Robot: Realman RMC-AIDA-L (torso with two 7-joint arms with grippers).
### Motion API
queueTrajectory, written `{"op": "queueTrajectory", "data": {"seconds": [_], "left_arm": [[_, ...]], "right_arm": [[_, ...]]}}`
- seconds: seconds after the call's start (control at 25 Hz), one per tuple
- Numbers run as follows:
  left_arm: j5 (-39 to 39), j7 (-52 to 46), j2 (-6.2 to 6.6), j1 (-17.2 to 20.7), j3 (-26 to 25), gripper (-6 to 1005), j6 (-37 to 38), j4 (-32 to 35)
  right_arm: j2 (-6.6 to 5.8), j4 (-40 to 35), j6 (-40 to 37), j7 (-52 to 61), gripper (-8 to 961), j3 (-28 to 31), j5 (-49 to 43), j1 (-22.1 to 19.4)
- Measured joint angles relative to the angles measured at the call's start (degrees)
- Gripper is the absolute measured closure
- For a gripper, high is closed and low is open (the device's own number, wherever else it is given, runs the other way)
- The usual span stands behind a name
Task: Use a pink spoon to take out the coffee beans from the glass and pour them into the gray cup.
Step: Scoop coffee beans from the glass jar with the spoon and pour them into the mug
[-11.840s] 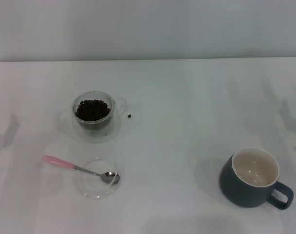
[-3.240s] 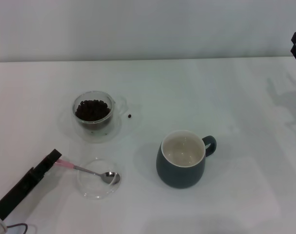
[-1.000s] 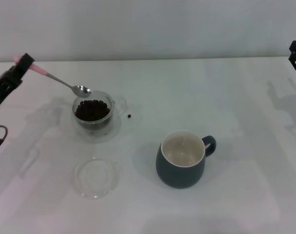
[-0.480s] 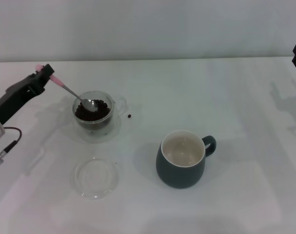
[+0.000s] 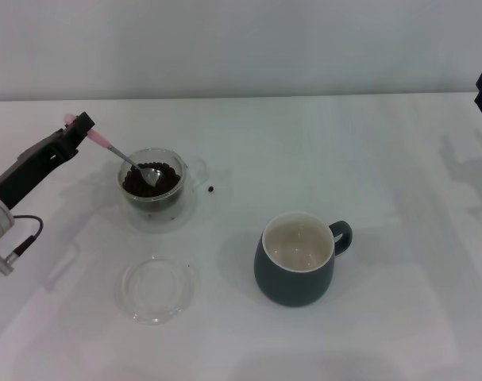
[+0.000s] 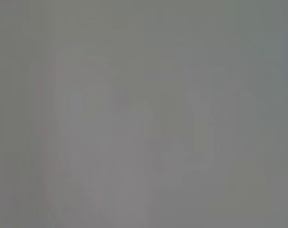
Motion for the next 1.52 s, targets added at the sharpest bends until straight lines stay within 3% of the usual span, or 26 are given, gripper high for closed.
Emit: {"op": "queueTrajectory", "data": {"seconds": [0.36, 0.92, 1.52], "left_arm": [[0.32, -8.45, 0.0, -0.48, 0.19, 863, 4.8, -0.17], [0.91, -20.13, 0.35, -1.32, 1.4, 864, 5.16, -0.23], [1.02, -23.98, 0.31, -0.88, 1.82, 863, 4.48, -0.17]], "right_arm": [[-0.01, 0.53, 0.12, -0.28, 302, 0.0, 0.12, -0.25], [0.0, 0.49, 2.34, -0.41, 303, 0.0, 0.95, -0.15], [-0.09, 0.23, 2.37, -0.43, 302, 0.0, 0.96, -0.29]]}}
